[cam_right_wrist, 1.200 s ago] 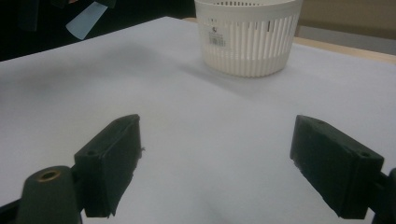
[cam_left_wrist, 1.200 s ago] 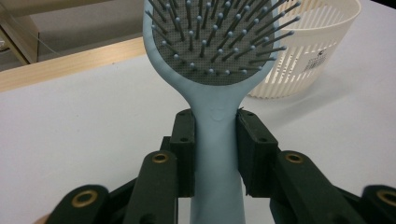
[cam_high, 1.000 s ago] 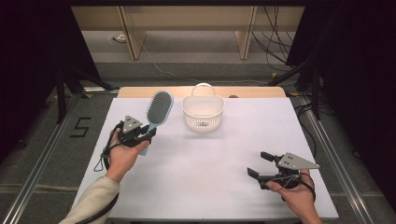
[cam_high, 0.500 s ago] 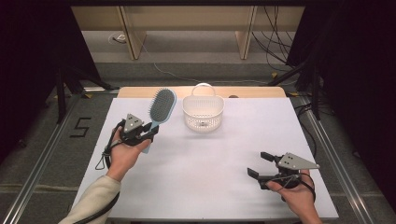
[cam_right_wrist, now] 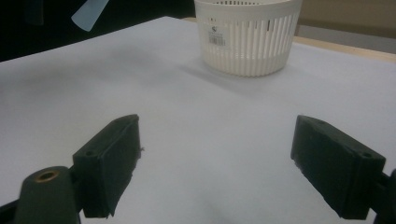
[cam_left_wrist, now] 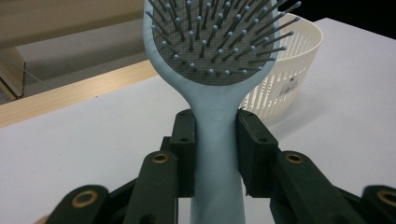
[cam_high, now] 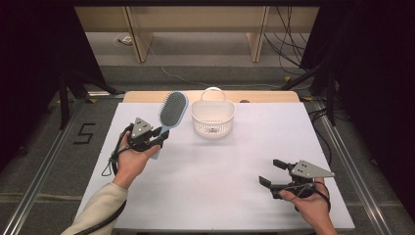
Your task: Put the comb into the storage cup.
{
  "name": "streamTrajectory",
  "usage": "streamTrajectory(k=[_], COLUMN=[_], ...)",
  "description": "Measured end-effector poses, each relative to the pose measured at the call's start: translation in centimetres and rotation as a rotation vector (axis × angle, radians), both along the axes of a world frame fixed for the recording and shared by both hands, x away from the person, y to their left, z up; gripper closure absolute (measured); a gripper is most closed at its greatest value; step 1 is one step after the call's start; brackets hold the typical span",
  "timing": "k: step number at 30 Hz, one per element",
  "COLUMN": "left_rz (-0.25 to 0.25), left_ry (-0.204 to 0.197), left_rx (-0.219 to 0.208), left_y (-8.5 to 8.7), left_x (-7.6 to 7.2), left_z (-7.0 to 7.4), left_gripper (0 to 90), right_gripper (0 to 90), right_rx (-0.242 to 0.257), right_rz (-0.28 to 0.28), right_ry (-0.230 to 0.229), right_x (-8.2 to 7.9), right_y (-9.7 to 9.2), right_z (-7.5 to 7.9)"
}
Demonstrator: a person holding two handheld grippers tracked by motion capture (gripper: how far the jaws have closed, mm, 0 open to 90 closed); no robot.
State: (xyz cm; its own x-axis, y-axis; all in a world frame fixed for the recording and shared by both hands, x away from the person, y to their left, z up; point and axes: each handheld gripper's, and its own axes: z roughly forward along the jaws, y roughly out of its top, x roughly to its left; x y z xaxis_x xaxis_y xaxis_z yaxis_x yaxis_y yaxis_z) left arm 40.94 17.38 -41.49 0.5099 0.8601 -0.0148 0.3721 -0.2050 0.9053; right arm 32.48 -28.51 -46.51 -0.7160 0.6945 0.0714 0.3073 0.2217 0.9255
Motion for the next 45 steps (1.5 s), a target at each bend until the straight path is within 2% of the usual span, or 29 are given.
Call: streamTrajectory(k=[9, 20, 45], left_rz=[-0.011, -0.016, -0.031], left_ry=[-0.013, -0.014, -0.041], left_rx=[-0.009, -0.001, -0.018], left_y=[-0.6, -1.1, -2.1], left_x=[0.5, 0.8, 1.6], left_z=[0.7, 0.8, 1.8], left_gripper=[69.7, 69.7, 69.8], right_gripper=[16.8, 16.8, 16.5], right_rx=[0.001, 0.005, 0.003], right_rz=[-0.001, -0.001, -0.001], right_ry=[0.002, 0.003, 0.0], right_x=[0.0, 0.0, 0.0], right_y=[0.0, 0.0, -0.1], right_z=[0.0, -0.1, -0.1])
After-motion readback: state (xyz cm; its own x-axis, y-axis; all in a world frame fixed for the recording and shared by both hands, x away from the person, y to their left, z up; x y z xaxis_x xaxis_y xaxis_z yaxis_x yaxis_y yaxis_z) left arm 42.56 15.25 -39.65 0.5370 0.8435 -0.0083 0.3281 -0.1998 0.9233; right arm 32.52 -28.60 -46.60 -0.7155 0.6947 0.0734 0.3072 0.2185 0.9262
